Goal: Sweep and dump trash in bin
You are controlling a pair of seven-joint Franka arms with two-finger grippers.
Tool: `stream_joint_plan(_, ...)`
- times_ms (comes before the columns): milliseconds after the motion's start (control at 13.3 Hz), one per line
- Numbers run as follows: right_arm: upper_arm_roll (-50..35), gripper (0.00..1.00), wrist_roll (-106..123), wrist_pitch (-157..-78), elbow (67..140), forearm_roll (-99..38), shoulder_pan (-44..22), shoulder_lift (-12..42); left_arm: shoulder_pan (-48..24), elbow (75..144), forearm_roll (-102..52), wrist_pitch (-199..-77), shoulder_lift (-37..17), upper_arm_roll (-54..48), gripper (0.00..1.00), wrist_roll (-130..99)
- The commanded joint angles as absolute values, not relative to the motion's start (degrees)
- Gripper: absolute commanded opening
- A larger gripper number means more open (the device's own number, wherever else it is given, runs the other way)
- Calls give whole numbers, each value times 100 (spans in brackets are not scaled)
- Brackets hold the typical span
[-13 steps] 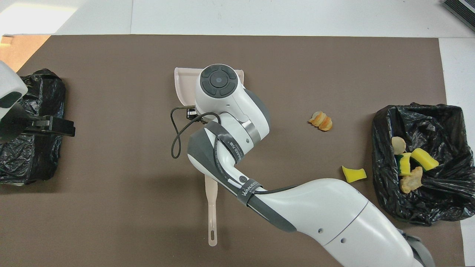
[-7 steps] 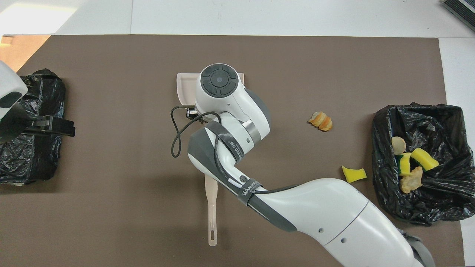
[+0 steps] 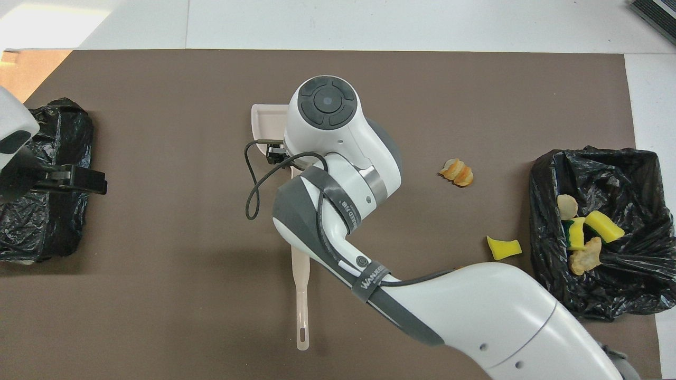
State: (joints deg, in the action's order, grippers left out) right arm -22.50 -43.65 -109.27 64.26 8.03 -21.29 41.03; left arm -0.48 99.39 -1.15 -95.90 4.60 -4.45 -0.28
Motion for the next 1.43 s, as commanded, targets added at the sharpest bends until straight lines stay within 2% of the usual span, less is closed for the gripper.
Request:
stream_joint_plan(0,-2426,100,-4518,-10978,7460,441,-1995,3211,-35,10002,-61,-9624,554,-448,100,-61)
stream_joint_plan(376,-2461,100,-4491,-10732,8664,369,-1995,2199,-35,10002,-61,-9624,554,-448,100,-53)
stream_joint_plan(527,-2487,100,-4526,-10853,9523,238,-2030,1699,-35,10002,-53,-9624,554,-448,100,-62)
stream_joint_plan(827,-2505,100,-4483,-12143,11483,-413,-2091,635,-35,10002,-53,-9624,554,-448,100,-62)
stream_joint_plan(1053,-2496,100,-4570,-12356,11847,-457,-2564,702,-35,10002,-53,-9624,554,-448,100,-53)
stream_joint_plan(1204,-2505,100,-4763,-12795,12119,-457,-2707,782,-35,10002,-61,-9624,554,-448,100,-53)
stream_joint_plan(1354,-2496,100,-4772,-12850,12295,-457,-2856,738,-35,10002,-53,-9624,554,-448,100,-62)
